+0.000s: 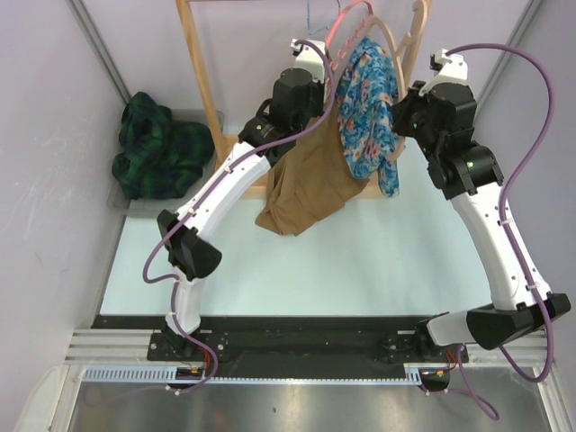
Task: Place the skirt on the hanger
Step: Hang the hanger with skirt onto the clothesline
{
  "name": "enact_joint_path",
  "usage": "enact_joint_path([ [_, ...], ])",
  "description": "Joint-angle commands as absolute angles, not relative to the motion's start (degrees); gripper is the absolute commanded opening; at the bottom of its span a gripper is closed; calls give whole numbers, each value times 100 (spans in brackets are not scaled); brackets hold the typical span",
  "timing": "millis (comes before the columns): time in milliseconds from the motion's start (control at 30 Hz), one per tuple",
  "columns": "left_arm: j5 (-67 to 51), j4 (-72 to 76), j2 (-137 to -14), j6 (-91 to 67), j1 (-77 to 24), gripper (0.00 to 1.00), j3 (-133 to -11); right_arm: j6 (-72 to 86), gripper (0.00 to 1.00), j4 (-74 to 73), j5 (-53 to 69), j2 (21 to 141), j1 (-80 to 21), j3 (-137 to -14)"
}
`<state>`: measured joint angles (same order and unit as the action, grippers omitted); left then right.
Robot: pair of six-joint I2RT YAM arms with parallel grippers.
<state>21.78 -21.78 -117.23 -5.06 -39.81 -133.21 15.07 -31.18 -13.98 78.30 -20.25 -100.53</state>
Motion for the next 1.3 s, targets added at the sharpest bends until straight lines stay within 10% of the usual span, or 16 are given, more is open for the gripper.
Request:
enact_joint_path([
  [0, 3006, -2065, -11294, -694, -3841, 0, -13500, 1310, 0, -2066, -1248, 7892, -1855, -10485],
  [1267, 2927, -1898, -10890, -721, -3955, 0, -13008, 1766, 0, -2830, 630, 9712, -959, -11672],
])
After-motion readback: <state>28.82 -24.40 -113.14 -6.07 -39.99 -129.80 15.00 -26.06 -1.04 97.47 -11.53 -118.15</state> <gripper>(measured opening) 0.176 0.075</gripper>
